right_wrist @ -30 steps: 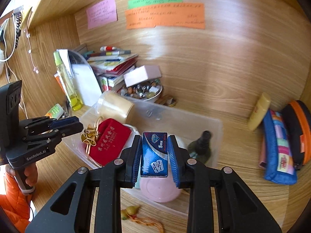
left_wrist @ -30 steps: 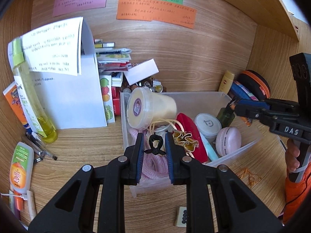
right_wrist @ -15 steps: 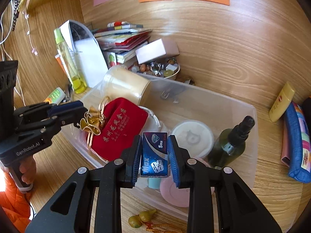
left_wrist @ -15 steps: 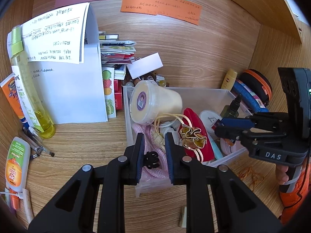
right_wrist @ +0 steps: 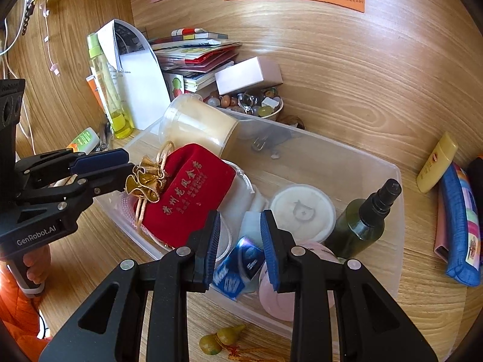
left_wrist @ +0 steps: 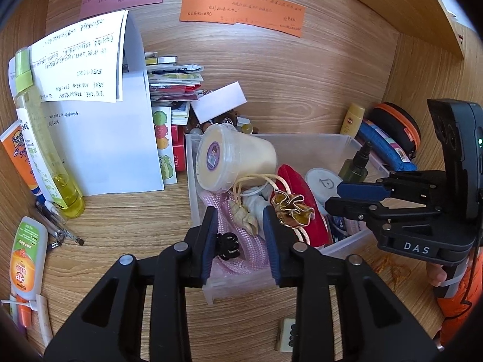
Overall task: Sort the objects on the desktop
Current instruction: 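Open the left gripper to drop the clip while right releases the card pack into the box, then move left gripper to the mahjong tile while right approaches the gourd keychain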
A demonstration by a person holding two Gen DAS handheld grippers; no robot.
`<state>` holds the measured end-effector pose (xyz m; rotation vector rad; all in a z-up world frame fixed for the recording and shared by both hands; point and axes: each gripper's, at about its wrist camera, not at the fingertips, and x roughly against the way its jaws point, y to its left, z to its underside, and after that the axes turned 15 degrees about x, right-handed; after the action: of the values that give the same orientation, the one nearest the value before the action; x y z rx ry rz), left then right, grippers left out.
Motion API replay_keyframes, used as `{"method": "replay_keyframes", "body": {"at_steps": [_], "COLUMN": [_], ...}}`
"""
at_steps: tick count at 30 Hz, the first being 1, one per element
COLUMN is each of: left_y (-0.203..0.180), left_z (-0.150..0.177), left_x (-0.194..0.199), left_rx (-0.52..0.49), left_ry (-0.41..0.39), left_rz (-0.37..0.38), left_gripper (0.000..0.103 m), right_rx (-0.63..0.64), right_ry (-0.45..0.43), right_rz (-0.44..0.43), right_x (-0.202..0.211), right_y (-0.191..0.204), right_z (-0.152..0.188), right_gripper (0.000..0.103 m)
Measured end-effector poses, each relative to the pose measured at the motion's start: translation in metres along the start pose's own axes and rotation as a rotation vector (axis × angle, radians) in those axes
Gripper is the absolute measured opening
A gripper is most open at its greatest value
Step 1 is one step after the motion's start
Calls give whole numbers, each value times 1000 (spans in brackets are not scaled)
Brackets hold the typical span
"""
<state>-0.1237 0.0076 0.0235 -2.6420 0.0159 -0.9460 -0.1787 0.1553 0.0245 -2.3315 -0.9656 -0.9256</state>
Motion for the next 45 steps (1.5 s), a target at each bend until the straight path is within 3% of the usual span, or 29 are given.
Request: {"method": "replay_keyframes", "body": {"at_steps": [2, 6, 9, 11, 15, 17, 20, 33, 45], "left_y": [0, -1, -4, -7, -10, -10, -8, 5, 7], "left_z": [0, 0, 2, 4, 5, 5, 7, 31, 60], "left_x": [1, 5, 11, 20, 38, 45, 55, 54, 41], "left_rx": [4, 10, 3, -5, -18, -13, 0, 25, 23], "left_ry": [-2, -7, -19, -45, -84, -93, -103, -18, 89], "left_rz": [7, 13, 9, -2, -5, -10, -13, -81, -102], "left_gripper": [34, 39, 48, 61, 71, 85, 92, 95, 95], "right_rx": [-4, -5, -8, -9, -2, 1, -3, -64, -77], "right_ry": [-9, -40, -74, -92, -117, -119, -114, -58, 33], "right_rz": [1, 36, 60, 78, 118, 130, 139, 163, 131], "right_x": [4, 16, 30, 38, 53, 57, 63, 80, 63], "right_y": [-1, -2, -3, -4, -4, -4, -3, -3, 13], "right_z": [-1, -4, -5, -6, -4, -2, 3, 44, 75], "right_gripper": [27, 47, 55, 60, 71, 74, 82, 83, 83]}}
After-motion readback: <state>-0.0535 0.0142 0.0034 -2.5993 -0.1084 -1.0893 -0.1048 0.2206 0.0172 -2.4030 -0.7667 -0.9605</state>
